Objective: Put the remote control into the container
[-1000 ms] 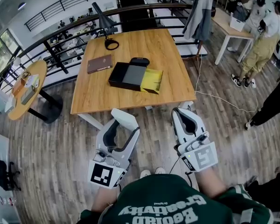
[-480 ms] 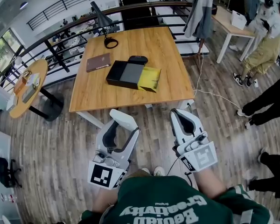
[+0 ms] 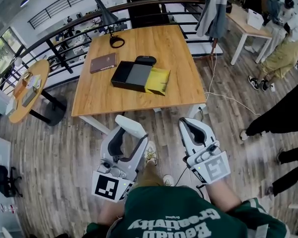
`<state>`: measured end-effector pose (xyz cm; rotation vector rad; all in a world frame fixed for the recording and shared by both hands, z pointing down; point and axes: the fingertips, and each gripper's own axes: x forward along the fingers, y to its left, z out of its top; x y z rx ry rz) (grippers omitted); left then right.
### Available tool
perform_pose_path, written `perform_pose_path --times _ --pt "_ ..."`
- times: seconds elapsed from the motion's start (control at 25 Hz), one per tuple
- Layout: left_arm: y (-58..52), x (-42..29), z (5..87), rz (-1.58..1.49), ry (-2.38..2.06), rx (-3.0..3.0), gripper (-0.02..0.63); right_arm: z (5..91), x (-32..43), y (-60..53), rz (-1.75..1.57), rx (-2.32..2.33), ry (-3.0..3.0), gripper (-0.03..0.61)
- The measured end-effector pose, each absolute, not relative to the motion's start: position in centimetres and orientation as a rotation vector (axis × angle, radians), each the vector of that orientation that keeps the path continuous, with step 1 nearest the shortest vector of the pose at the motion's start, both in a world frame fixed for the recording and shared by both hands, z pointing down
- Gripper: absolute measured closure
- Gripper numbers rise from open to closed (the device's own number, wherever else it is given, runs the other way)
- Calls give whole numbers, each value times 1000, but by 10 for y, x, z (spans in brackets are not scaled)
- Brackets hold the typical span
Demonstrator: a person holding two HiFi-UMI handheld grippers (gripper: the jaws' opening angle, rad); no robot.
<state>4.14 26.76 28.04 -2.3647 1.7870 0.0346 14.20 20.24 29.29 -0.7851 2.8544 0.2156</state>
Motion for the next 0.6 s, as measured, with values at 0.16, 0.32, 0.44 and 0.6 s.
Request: perform_pose_path --times 0.16,0.32,0.44,0.6 --pt "253 38 282 43 1761 -2378 365 293 134 189 256 -813 2847 563" --pt "232 25 286 65 1760 -2381 365 291 126 169 288 -849 2821 563" --pt "215 14 288 72 1755 -2381 365 289 119 150 284 -891 2801 563" --pt "183 -4 296 72 1756 -2391 365 289 104 122 295 -908 2791 563"
